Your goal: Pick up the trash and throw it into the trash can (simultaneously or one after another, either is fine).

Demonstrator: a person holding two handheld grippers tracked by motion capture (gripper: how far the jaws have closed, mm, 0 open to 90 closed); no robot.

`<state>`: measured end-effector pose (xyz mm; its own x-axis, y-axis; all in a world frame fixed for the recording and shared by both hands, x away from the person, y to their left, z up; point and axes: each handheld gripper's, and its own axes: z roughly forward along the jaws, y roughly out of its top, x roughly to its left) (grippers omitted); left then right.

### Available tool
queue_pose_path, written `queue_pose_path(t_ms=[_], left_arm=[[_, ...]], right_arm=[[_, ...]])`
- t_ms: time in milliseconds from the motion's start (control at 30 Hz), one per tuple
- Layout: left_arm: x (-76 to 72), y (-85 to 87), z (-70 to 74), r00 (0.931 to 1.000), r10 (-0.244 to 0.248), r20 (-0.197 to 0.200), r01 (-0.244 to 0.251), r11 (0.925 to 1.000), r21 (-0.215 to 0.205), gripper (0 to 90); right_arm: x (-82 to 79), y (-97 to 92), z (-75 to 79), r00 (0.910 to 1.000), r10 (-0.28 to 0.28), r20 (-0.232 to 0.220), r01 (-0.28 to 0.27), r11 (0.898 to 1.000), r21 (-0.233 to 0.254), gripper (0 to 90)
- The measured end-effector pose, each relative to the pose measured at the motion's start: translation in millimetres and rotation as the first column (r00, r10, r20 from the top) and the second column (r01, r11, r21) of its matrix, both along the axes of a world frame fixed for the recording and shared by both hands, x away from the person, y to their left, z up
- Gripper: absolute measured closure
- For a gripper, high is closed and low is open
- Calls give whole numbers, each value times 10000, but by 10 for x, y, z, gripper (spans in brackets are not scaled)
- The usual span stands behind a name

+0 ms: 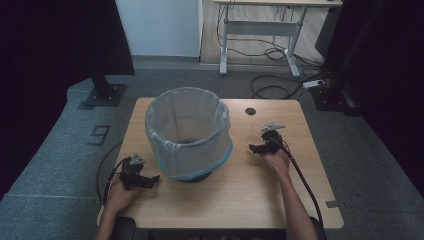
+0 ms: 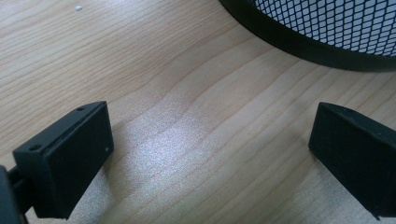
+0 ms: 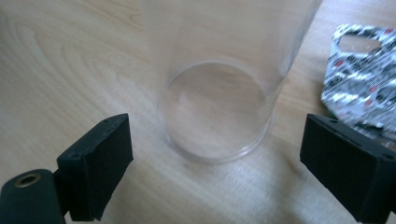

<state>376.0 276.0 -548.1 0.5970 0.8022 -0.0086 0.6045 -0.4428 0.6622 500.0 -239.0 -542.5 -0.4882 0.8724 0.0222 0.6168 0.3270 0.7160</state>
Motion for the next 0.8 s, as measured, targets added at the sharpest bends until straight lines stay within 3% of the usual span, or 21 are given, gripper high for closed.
queue_pose_path(t_ms=[433,600,800], left_arm=[[0,0,0,10000,-2,2,2,10000,-3,0],[0,0,0,10000,0,3,0,10000,0,0],[3,-2,1,10000,-5,4,5,10000,8,0]], right_arm=[[193,79,49,9993,72,356,-79,9998,180,125],[240,101,37,9997,65,245,-67,10000,60,143],[271,120,26,9996,297,-32,-296,9993,230,288]])
